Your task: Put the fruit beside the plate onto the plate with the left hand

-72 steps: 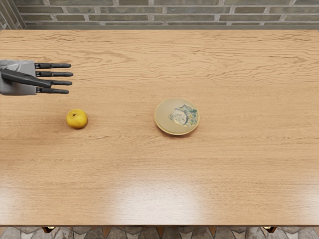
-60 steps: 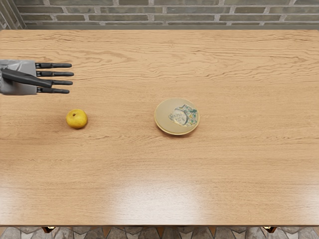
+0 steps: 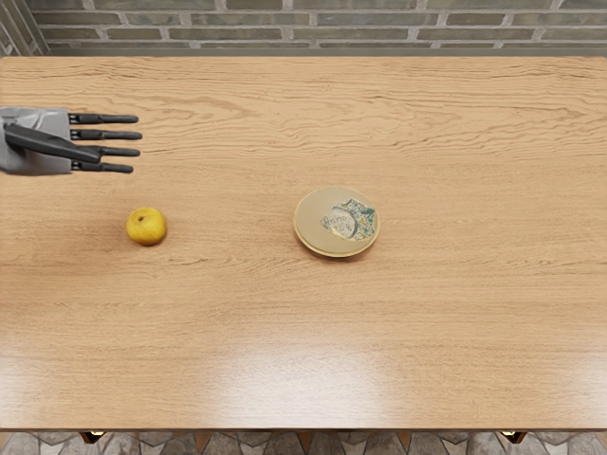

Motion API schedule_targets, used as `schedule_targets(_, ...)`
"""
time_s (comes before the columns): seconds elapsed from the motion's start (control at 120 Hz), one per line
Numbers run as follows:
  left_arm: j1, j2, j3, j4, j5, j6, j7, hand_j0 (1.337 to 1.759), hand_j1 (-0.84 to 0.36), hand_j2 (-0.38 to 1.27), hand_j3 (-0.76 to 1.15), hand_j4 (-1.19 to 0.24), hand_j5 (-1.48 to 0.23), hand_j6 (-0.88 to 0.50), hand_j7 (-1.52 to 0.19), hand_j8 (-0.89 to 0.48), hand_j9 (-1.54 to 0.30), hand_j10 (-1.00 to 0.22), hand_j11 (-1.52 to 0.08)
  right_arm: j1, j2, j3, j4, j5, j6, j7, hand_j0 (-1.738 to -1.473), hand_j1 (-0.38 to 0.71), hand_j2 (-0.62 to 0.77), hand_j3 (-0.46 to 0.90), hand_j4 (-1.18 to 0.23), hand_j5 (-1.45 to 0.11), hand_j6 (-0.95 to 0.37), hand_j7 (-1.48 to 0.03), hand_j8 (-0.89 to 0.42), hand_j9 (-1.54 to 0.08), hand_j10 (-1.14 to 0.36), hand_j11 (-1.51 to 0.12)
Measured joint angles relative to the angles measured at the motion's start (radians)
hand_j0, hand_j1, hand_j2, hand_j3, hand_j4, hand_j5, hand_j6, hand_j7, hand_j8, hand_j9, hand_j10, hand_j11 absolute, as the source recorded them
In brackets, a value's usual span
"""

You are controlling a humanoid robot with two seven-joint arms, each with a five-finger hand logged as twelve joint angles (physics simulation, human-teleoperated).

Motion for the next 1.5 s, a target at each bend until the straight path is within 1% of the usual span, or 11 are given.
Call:
schedule_targets(0.108,-0.016,-0.003,-0.005,0.0,0.063,0.0,0.0,1.658,0.07,0.04,0.0,-0.23,-0.3,-0.23,-0.3,-0.23,-0.3,-0.23,-0.3,-0.001,0.0,0.0,0.0,0.0,0.0,0.0,-1.658,-0.31,-0.01,0.0,-0.03,-0.04,-0.03,-0.04,-0.03,-0.04,-0.03,-0.04)
schedule_targets(0.183,-0.06,-0.004,-0.007,-0.005,0.193,0.0,0.0,1.658,0.07,0.05,0.0,-0.23,-0.3,-0.23,-0.3,-0.23,-0.3,-0.23,-0.3,-0.001,0.0,-0.001,0.0,0.0,0.0,0.0,-1.658,-0.31,-0.01,0.0,-0.03,-0.04,-0.03,-0.04,-0.03,-0.04,-0.03,-0.04)
schedule_targets(0.35,-0.083,0.002,-0.009,-0.024,0.444,0.0,0.004,1.658,0.04,0.05,0.0,-0.25,-0.33,-0.25,-0.33,-0.25,-0.33,-0.25,-0.33,-0.001,0.0,0.0,0.001,0.001,0.001,0.001,-1.658,-0.31,-0.01,0.0,-0.03,-0.04,-0.03,-0.04,-0.03,-0.04,-0.03,-0.04)
schedule_targets(0.458,-0.104,0.009,-0.009,-0.115,0.61,0.0,0.039,1.658,0.03,0.05,0.0,-0.26,-0.34,-0.26,-0.34,-0.26,-0.34,-0.26,-0.34,-0.001,0.0,0.001,0.002,0.001,0.001,0.002,-1.658,-0.31,-0.01,0.0,-0.03,-0.04,-0.03,-0.04,-0.03,-0.04,-0.03,-0.04)
schedule_targets(0.55,-0.13,0.006,-0.01,-0.184,0.757,0.0,0.055,1.658,0.03,0.05,0.0,-0.27,-0.35,-0.27,-0.35,-0.27,-0.35,-0.27,-0.35,-0.001,0.0,0.001,0.003,0.001,0.001,0.002,-1.658,-0.31,-0.01,0.0,-0.03,-0.04,-0.03,-0.04,-0.03,-0.04,-0.03,-0.04)
schedule_targets(0.692,-0.118,0.008,-0.007,-0.234,0.86,0.0,0.063,1.658,-0.02,0.06,0.0,-0.31,-0.4,-0.31,-0.4,-0.31,-0.4,-0.31,-0.4,-0.002,0.0,0.001,0.002,0.002,0.001,0.002,-1.658,-0.31,-0.01,0.0,-0.03,-0.04,-0.03,-0.04,-0.03,-0.04,-0.03,-0.04)
schedule_targets(0.9,-0.13,-0.047,-0.004,-0.306,1.171,0.026,0.066,1.658,-0.05,0.07,0.0,-0.34,-0.44,-0.34,-0.44,-0.34,-0.44,-0.34,-0.44,-0.003,0.0,0.001,0.002,0.002,0.001,0.002,-1.658,-0.31,-0.01,0.0,-0.03,-0.04,-0.03,-0.04,-0.03,-0.04,-0.03,-0.04)
schedule_targets(1.017,-0.112,-0.093,0.002,-0.313,1.348,0.088,0.066,1.658,-0.06,0.07,0.0,-0.34,-0.44,-0.34,-0.44,-0.34,-0.44,-0.34,-0.44,-0.003,0.0,0.001,0.002,0.002,0.001,0.002,-1.658,-0.31,-0.01,0.0,-0.03,-0.04,-0.03,-0.04,-0.03,-0.04,-0.03,-0.04)
schedule_targets(1.217,-0.106,-0.114,0.015,-0.326,1.528,0.192,0.066,1.658,-0.06,0.07,0.0,-0.35,-0.45,-0.35,-0.45,-0.35,-0.45,-0.35,-0.45,-0.001,0.0,0.001,0.002,0.002,0.001,0.002,-1.658,-0.31,-0.01,0.0,-0.03,-0.04,-0.03,-0.04,-0.03,-0.04,-0.03,-0.04)
schedule_targets(1.433,0.015,-0.185,0.08,-0.386,1.684,0.386,0.066,1.658,-0.06,0.07,0.0,-0.35,-0.45,-0.35,-0.45,-0.35,-0.45,-0.35,-0.45,0.0,0.0,0.001,0.002,0.002,0.001,0.003,-1.658,-0.31,-0.01,0.0,-0.03,-0.04,-0.03,-0.04,-0.03,-0.04,-0.03,-0.04)
schedule_targets(1.5,0.021,-0.189,0.086,-0.409,1.716,0.43,0.066,1.658,-0.06,0.07,0.0,-0.35,-0.45,-0.35,-0.45,-0.35,-0.45,-0.35,-0.45,0.0,0.0,0.001,0.002,0.002,0.001,0.003,-1.658,-0.31,-0.01,0.0,-0.03,-0.04,-0.03,-0.04,-0.03,-0.04,-0.03,-0.04)
